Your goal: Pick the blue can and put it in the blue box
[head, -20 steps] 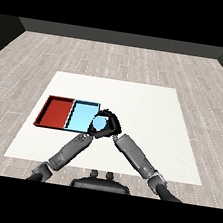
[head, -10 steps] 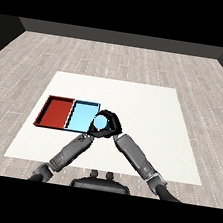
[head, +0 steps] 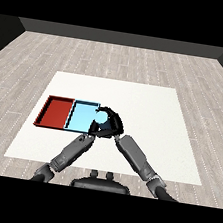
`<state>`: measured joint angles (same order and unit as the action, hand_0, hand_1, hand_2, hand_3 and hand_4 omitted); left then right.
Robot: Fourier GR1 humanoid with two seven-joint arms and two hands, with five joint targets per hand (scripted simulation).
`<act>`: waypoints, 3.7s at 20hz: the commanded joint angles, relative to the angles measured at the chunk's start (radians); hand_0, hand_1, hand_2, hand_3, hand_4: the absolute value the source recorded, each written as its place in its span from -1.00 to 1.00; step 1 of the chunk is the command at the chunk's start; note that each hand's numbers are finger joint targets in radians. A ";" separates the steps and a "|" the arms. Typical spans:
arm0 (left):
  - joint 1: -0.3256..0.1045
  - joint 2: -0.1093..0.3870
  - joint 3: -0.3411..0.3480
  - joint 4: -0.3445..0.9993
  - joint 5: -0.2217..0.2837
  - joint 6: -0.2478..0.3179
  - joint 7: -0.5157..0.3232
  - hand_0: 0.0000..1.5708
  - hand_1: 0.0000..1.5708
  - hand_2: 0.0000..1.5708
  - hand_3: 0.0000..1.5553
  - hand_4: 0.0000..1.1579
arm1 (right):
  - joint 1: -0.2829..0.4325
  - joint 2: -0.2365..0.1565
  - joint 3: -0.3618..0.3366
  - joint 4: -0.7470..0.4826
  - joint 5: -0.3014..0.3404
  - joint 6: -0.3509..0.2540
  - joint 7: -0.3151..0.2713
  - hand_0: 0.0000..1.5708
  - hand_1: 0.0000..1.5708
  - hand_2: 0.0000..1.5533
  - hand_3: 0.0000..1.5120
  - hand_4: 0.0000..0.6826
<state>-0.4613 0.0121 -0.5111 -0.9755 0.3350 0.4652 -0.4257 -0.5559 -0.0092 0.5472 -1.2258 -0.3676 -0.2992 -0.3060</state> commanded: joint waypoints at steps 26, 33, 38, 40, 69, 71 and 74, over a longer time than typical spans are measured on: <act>-0.008 0.001 0.100 0.038 -0.151 0.015 0.033 1.00 1.00 1.00 0.92 0.95 | 0.364 -0.130 -0.224 -0.449 0.021 0.144 0.062 -1.00 -1.00 -1.00 -1.00 -1.00; -0.053 0.081 0.207 0.095 -0.147 -0.057 0.086 1.00 1.00 1.00 0.92 0.96 | 0.431 -0.152 -0.343 -0.554 -0.022 0.157 0.063 -1.00 -1.00 -1.00 -1.00 -1.00; -0.078 0.131 0.268 0.193 -0.162 -0.041 0.106 1.00 1.00 1.00 0.92 0.96 | 0.506 -0.217 -0.446 -0.607 -0.079 0.179 0.101 -1.00 -1.00 -1.00 -1.00 -1.00; -0.121 0.222 0.327 0.220 -0.129 -0.078 0.169 1.00 1.00 1.00 0.92 0.93 | 0.525 -0.226 -0.459 -0.563 -0.087 0.219 0.063 -1.00 -1.00 -1.00 -1.00 -1.00; -0.328 0.172 0.354 0.961 -0.296 -0.143 0.370 0.84 0.84 0.77 -1.00 -0.11 | 0.465 -0.167 -0.516 -0.328 -0.053 0.266 -0.013 -1.00 -1.00 -1.00 -1.00 -1.00; -0.318 0.174 0.339 0.970 -0.315 -0.161 0.369 -0.60 -0.60 -0.51 -0.40 0.34 | 0.476 -0.173 -0.539 -0.356 -0.082 0.275 -0.007 -1.00 -1.00 -1.00 -1.00 -1.00; -0.329 0.169 0.320 0.973 -0.343 -0.066 0.422 -1.00 -1.00 -1.00 -1.00 -1.00 | 0.428 -0.141 -0.523 -0.298 -0.063 0.268 -0.027 -1.00 -1.00 -1.00 -1.00 -1.00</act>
<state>-0.8362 0.1882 -0.1735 -0.0518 0.0178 0.3583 -0.0539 -0.1174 -0.1602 0.0261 -1.5483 -0.4287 -0.0428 -0.3190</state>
